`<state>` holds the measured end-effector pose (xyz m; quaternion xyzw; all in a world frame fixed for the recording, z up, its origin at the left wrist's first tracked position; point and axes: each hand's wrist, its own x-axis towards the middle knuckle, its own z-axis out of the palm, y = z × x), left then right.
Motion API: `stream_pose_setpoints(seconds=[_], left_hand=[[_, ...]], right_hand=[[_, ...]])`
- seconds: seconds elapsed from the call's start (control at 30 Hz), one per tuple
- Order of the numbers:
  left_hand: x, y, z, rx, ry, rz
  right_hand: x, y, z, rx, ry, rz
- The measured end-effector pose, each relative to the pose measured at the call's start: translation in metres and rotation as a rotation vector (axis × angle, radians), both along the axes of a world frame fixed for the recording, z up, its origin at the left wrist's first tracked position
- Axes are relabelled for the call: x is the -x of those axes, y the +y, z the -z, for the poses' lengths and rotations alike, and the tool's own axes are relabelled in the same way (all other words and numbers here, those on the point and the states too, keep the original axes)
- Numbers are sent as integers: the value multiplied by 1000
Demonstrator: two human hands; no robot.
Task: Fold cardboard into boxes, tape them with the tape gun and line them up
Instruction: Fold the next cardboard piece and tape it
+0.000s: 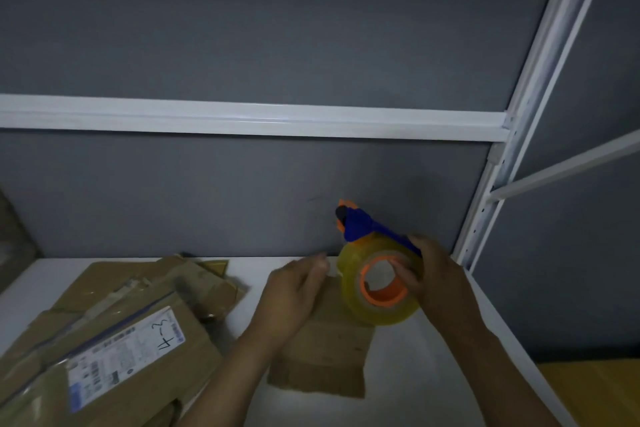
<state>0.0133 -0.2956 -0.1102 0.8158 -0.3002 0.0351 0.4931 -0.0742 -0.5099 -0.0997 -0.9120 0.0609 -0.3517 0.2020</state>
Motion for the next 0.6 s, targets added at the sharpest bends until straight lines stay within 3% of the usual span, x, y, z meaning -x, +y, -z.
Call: stream_pose_setpoints(seconds=[0.1,0.17,0.43,0.6], left_hand=[[3,-14,-46,420,524,-52],[1,-19,-68,512,696,-4],[-5,-19,-80,573,935,-18],[-5,-9,-82,538,884,-32]], right_hand=[[4,-4,-2,-54,17,-27],[5,-5,-7,-97,51,-59],[0,1,-24,-336,131,-226],[-5,3,-29,-196,231,-365]])
